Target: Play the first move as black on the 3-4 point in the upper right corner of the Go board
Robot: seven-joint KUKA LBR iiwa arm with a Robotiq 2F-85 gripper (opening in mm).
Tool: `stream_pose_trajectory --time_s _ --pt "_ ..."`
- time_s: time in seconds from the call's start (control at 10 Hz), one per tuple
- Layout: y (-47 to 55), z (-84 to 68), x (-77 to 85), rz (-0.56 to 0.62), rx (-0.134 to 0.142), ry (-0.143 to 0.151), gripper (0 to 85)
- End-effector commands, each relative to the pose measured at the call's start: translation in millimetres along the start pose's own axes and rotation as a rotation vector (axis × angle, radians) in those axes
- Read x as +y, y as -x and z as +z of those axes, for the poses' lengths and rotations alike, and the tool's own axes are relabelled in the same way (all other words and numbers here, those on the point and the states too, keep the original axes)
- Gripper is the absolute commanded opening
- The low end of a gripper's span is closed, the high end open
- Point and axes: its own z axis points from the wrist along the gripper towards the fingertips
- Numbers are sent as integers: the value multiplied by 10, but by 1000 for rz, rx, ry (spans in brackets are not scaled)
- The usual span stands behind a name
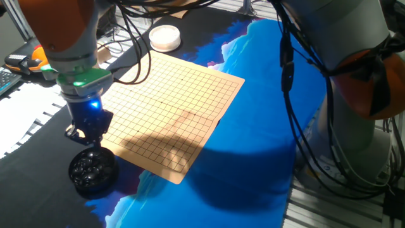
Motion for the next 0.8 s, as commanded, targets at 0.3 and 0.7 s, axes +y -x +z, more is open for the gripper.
stream_pose_trajectory --time_s 0.3,0.7 --pt "-110 -50 -68 -38 -9 -14 0" --pt "-169 -73 -70 -48 -22 -33 0"
